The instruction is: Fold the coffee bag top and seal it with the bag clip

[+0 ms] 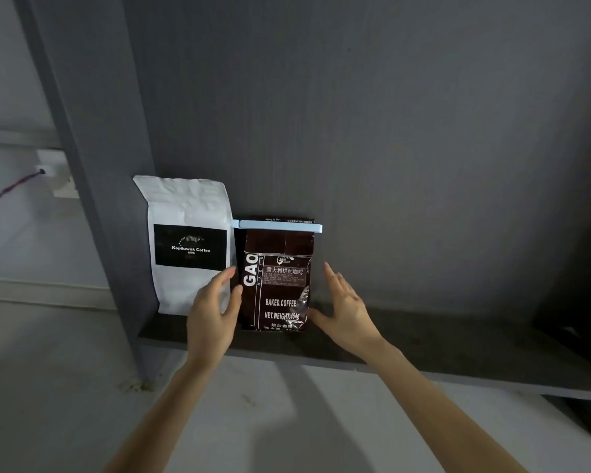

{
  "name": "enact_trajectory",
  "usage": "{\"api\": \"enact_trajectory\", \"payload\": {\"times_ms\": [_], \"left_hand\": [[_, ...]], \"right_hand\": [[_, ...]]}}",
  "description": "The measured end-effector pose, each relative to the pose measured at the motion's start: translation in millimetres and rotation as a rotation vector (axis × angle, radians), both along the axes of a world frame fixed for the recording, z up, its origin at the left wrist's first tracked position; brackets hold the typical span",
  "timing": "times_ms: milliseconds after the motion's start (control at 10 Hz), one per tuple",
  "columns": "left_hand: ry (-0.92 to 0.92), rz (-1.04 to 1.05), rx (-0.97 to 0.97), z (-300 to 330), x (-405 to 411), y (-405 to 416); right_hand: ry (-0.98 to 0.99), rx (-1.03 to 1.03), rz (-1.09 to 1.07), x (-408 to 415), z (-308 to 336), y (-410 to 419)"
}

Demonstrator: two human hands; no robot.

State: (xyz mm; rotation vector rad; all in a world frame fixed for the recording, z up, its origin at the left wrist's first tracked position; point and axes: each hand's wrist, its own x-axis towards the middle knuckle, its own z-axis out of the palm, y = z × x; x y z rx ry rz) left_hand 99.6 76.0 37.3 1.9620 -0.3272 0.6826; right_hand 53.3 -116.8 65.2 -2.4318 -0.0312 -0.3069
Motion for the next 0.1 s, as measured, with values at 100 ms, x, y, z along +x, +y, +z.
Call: {"api": "enact_trajectory", "payload": {"times_ms": [100], "left_hand": [[-0.100,0.047,0.179,19.1,-11.4,-8.3]], "right_hand": [[-0.039,-0.186,-0.068,-11.0,15.2,-4.0]]}}
